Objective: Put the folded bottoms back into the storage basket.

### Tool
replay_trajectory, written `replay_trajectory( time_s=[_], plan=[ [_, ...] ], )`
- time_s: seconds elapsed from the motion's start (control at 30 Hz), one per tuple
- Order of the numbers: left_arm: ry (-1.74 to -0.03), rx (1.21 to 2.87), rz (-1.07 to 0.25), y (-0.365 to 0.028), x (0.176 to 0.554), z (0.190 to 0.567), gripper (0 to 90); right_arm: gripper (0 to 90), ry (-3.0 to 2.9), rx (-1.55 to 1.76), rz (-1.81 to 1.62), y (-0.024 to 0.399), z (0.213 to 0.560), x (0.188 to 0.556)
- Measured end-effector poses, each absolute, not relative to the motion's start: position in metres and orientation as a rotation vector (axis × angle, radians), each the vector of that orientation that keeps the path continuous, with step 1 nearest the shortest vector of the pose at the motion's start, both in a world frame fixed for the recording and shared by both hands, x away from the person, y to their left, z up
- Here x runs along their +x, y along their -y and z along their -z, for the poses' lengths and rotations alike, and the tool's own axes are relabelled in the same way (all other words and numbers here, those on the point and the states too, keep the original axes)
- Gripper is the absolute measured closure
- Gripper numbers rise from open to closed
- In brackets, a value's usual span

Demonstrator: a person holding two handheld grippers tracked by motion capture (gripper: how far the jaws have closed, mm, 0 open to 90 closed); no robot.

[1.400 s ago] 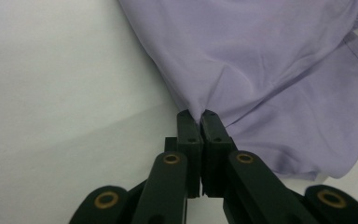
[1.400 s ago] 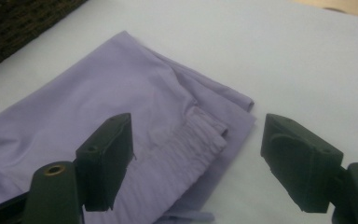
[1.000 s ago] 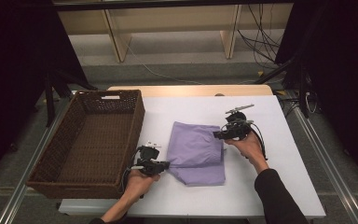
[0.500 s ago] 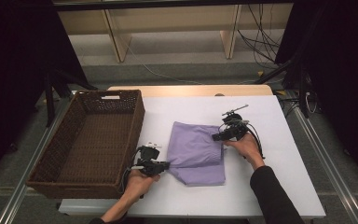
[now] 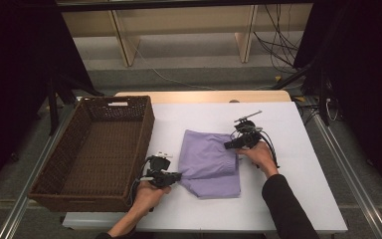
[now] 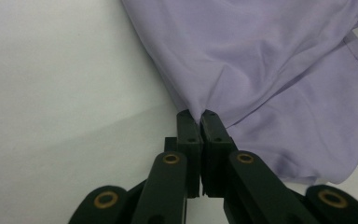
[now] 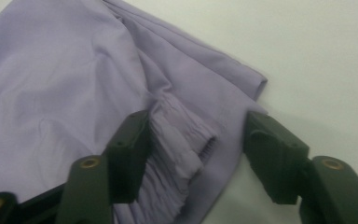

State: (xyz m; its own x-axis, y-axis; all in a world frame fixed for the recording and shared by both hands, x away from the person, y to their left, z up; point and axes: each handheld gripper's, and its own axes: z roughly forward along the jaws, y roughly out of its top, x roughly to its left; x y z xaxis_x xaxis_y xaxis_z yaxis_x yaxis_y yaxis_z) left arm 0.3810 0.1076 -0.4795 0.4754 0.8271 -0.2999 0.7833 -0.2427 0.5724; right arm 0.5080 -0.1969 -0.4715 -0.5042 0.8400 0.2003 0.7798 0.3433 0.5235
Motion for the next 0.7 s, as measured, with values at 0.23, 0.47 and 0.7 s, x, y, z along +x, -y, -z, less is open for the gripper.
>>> replay_trajectory(
  time_s=[0.23, 0.47, 0.7],
  plan=[
    [-1.325, 2.043, -0.078, -0.1079, 0.3809, 0.4795, 87.9, 66.5, -2.519, 1.571, -0.949, 0.1969, 0.4723, 0.5092],
    [-1.318, 2.038, -0.080, -0.1076, 0.3808, 0.4784, 88.0, 76.6, -2.530, 1.570, -0.950, 0.1951, 0.4704, 0.5091],
    [-1.298, 2.032, -0.097, -0.1068, 0.3793, 0.4717, 88.3, 78.7, -2.518, 1.528, -0.947, 0.1934, 0.4652, 0.5055]
  ],
)
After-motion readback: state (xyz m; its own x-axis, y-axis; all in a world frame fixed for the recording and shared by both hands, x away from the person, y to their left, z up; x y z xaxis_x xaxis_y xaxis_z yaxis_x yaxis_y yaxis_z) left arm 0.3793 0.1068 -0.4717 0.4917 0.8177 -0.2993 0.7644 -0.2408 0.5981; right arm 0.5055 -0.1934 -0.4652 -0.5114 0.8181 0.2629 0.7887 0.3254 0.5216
